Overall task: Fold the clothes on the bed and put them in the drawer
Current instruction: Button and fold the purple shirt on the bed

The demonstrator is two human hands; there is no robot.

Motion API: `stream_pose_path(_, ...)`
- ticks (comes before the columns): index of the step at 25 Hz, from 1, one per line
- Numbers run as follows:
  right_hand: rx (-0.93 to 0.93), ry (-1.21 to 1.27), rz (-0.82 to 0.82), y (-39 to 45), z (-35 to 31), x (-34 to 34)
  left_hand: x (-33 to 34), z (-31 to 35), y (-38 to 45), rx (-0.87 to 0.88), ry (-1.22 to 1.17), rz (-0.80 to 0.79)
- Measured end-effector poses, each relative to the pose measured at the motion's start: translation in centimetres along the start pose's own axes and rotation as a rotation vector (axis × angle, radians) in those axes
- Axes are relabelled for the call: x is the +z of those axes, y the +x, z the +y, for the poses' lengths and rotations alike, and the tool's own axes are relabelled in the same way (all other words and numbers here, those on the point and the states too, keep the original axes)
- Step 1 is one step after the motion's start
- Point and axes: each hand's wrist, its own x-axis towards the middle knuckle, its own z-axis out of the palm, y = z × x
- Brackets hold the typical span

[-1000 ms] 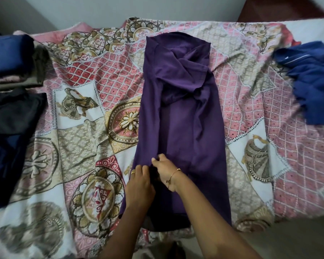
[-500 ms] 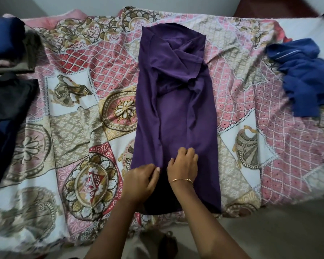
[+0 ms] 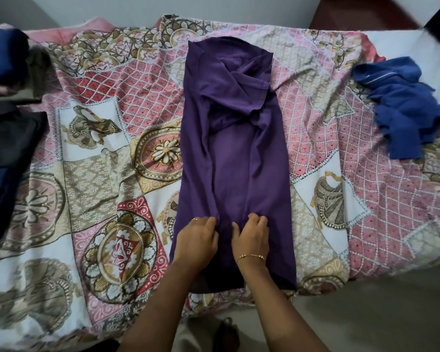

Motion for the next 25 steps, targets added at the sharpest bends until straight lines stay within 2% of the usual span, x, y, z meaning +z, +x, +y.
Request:
stream_pose_path(1,-0.014,0.012,0.003,0.2,0.0,0.0,0.3,-0.2,0.1,0.078,-0.010,0.072)
stream_pose_path(3,-0.101,0.146,0.083,0.3,-0.1,-0.2,1.0,-0.7,0.1,0.238,-0.039,0.057)
stream_pose_path(4,-0.139,0.195,0.125,0.2,0.2,-0.2,1.0,-0.7,0.1,0.298,-0.054,0.000)
stream_pose_path(6,-0.213,0.145,0.010,-0.3,0.7,-0.3,1.1,-1.0,-0.1,0.321,-0.114,-0.149)
stream_pose_path(7,-0.215,0.074,-0.070,-0.6,1.1,-0.4,0.9,-0.8,-0.2,0.246,-0.173,-0.172)
stream_pose_path(8,-0.214,0.068,-0.079,-0.9,1.6,-0.5,0.6,-0.7,-0.4,0.130,-0.234,-0.116)
stream_pose_path(9,-0.203,0.108,0.005,-1.1,2.0,-0.7,0.4,-0.6,-0.4,0.020,-0.284,-0.014)
stream_pose_path(11,-0.159,0.132,0.267,-1.2,2.8,-0.4,0.3,-1.3,-0.3,-0.059,-0.233,0.223)
stream_pose_path(12,-0.112,0.073,0.366,-1.0,3.2,-0.5,0.4,-1.8,-0.3,-0.122,-0.160,0.293)
stream_pose_path(13,-0.023,0.004,0.397,-0.7,3.5,-0.5,0.5,-2.2,-0.3,-0.238,-0.129,0.291)
stream_pose_path(15,0.208,-0.062,0.230,-0.7,3.9,-1.2,0.0,-2.2,-0.6,-0.466,-0.217,0.156)
stream_pose_path(17,0.280,-0.078,0.031,-1.0,4.2,-2.7,-0.6,-1.9,-1.3,-0.553,-0.297,0.000)
stream_pose_path(20,0.271,0.042,-0.202,-0.2,4.9,-4.2,-1.7,-1.9,-1.5,-0.533,-0.360,-0.199)
stream_pose_path(23,0.277,0.188,-0.485,1.9,5.0,-6.5,-4.3,-2.5,-0.1,-0.466,-0.394,-0.545)
stream_pose_path(25,0.253,0.379,-0.626,3.0,4.0,-9.0,-7.0,-2.3,1.2,-0.458,-0.602,-0.745)
